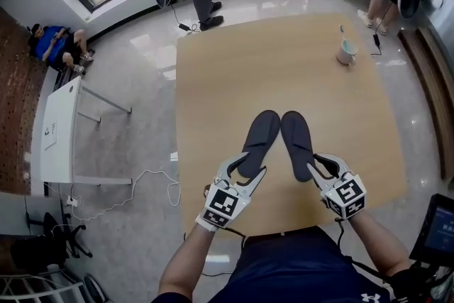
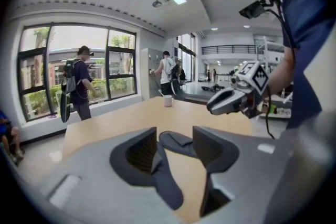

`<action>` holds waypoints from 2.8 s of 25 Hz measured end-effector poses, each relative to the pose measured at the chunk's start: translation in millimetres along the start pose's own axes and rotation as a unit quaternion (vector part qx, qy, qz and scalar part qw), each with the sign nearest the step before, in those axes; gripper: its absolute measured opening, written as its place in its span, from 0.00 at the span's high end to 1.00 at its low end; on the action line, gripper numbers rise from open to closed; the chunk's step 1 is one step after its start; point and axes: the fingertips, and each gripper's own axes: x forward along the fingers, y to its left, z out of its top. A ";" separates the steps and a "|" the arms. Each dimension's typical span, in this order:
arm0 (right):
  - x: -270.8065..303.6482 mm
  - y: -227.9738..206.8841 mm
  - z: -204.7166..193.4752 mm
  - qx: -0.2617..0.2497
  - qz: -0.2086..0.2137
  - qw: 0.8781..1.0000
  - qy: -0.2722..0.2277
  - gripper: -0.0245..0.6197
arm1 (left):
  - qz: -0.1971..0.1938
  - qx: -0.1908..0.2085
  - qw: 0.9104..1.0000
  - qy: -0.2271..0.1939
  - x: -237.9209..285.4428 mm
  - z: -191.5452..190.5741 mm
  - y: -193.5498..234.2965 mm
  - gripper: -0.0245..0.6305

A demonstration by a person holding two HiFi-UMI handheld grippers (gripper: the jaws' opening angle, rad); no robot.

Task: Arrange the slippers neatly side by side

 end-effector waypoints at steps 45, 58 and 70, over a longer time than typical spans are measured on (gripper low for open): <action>108.7 -10.8 -132.9 -0.284 0.223 0.898 0.253 0.47 | -0.262 0.205 0.878 0.344 91.1 -186.5 5.7 0.41; 100.0 9.0 -142.9 -0.295 0.226 0.892 0.256 0.47 | -0.171 0.097 0.916 0.350 86.2 -190.1 -32.1 0.41; 98.0 15.5 -159.9 -0.289 0.228 0.894 0.254 0.47 | -0.109 0.038 0.929 0.351 94.1 -200.7 -59.2 0.41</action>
